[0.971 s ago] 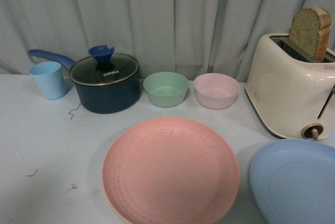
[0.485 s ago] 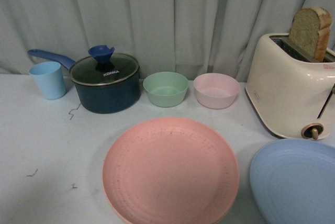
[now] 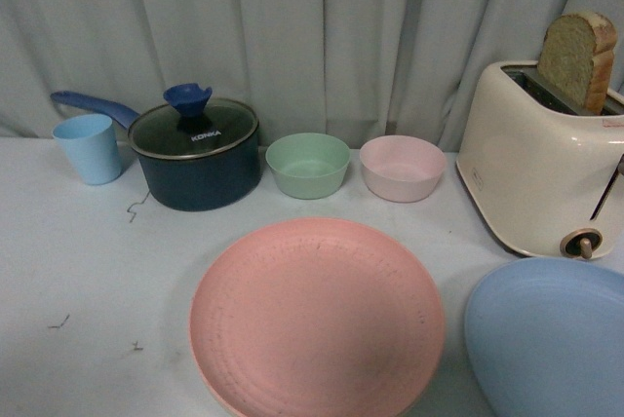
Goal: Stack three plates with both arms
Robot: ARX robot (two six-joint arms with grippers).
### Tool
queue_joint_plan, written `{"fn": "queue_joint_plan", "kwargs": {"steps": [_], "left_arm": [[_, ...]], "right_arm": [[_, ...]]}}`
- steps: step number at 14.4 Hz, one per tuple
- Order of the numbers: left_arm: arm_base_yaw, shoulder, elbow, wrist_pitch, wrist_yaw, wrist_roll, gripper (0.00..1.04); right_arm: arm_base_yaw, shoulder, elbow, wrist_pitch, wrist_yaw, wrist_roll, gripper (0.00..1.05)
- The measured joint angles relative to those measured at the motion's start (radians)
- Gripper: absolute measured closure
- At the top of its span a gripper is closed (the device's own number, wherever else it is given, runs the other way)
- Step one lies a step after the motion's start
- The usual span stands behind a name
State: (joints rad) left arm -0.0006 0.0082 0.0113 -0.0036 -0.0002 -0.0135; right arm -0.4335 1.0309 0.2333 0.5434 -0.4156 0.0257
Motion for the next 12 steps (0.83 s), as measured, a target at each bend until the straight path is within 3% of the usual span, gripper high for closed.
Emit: {"fn": "queue_joint_plan", "kwargs": {"steps": [1,8,10,11,12], "left_arm": [[0.000,0.000,0.000,0.000,0.000,0.000,0.07],[0.000,0.000,0.000,0.000,0.000,0.000,0.07],[0.000,0.000,0.000,0.000,0.000,0.000,0.07],[0.000,0.000,0.000,0.000,0.000,0.000,0.07],[0.000,0.000,0.000,0.000,0.000,0.000,0.07]], "right_arm": [[0.000,0.174,0.051,0.035,0.033,0.001,0.06],[0.008,0.440,0.131,0.037,0.097,-0.007,0.06],[0.070,0.731,0.218,0.071,0.211,-0.057,0.06],[0.149,0.881,0.272,0.053,0.289,-0.084,0.06],[0.178,0.930,0.285,0.061,0.306,-0.084,0.06]]}}
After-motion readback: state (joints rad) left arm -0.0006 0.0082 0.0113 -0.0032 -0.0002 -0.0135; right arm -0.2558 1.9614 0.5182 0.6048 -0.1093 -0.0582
